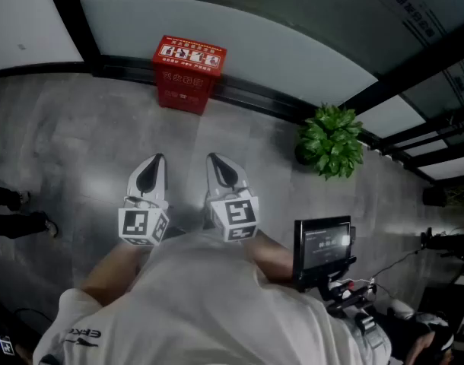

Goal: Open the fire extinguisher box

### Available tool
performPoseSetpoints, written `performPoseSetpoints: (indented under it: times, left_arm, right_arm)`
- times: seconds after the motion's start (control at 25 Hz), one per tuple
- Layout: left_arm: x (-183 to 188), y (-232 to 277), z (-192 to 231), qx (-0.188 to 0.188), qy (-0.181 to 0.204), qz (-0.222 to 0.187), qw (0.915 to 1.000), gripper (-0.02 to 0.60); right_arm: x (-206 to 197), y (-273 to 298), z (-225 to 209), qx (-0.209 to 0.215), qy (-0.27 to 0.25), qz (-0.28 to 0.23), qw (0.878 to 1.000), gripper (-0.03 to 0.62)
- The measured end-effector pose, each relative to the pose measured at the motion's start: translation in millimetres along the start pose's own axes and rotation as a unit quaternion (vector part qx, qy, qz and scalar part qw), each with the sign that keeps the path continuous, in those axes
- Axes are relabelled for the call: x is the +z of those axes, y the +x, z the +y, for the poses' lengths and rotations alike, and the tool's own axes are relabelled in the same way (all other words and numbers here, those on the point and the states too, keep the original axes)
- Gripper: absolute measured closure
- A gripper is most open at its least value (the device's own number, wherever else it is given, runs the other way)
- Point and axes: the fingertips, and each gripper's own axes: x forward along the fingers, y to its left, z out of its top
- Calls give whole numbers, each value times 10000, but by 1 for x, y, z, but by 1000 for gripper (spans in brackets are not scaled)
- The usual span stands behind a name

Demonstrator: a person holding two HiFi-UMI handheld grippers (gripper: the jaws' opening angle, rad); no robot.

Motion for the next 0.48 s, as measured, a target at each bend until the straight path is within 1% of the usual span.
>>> performPoseSetpoints:
  times: [0.24,0.48]
  left_arm:
    - [-7,64,8,192,103,66,9997,580]
    - [2,141,16,507,212,141,9984,580]
  right_arm:
    - [4,47,-48,126,14,53,9999,580]
    - [25,102,-102,373,73,129,9992,580]
